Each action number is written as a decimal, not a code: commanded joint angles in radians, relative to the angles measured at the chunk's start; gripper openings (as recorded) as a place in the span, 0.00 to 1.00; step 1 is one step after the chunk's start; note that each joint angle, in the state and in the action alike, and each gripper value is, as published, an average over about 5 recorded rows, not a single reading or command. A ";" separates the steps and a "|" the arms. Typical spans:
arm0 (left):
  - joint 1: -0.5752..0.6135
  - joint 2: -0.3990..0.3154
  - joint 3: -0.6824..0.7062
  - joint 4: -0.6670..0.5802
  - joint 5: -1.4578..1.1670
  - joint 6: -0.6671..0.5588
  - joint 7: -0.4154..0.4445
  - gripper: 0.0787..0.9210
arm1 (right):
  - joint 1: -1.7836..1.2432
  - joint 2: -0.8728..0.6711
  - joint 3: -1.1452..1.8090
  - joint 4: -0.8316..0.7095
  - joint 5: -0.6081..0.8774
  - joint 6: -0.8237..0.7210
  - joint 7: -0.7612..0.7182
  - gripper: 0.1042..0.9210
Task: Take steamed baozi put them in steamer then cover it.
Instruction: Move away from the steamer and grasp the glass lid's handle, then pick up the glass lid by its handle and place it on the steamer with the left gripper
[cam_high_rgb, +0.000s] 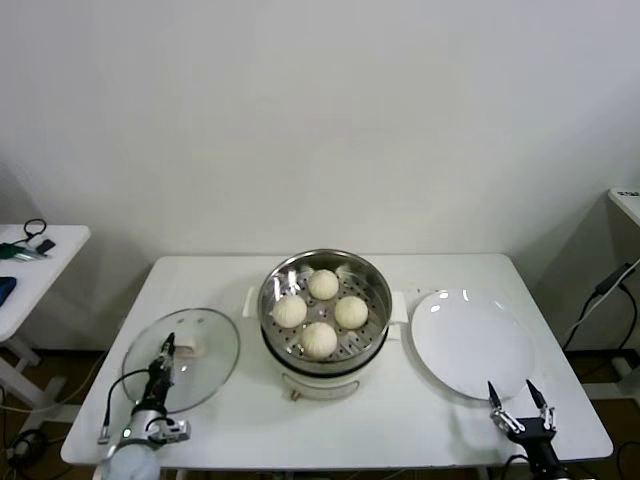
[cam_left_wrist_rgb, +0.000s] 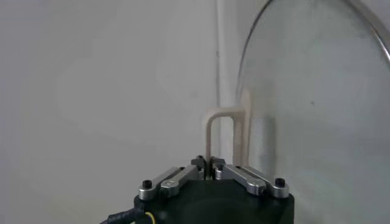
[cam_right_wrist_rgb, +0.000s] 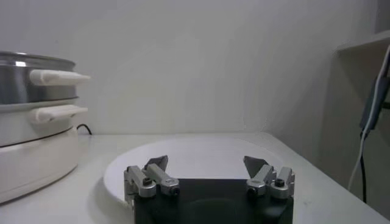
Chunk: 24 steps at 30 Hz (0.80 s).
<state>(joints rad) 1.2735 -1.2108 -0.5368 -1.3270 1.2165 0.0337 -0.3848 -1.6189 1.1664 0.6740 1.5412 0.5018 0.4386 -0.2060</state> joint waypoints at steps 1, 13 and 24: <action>0.041 0.043 -0.020 -0.173 -0.125 0.016 0.062 0.07 | 0.001 0.004 0.004 0.020 -0.006 -0.018 0.008 0.88; 0.161 0.254 -0.117 -0.670 -0.340 0.304 0.321 0.07 | 0.004 0.033 0.016 0.059 -0.140 -0.106 0.107 0.88; 0.011 0.180 0.144 -0.869 -0.085 0.519 0.457 0.07 | 0.012 0.034 0.003 0.040 -0.138 -0.076 0.105 0.88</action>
<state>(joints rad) 1.3671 -1.0238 -0.5721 -1.9413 0.9892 0.3368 -0.0827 -1.6080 1.1987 0.6785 1.5800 0.3889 0.3672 -0.1133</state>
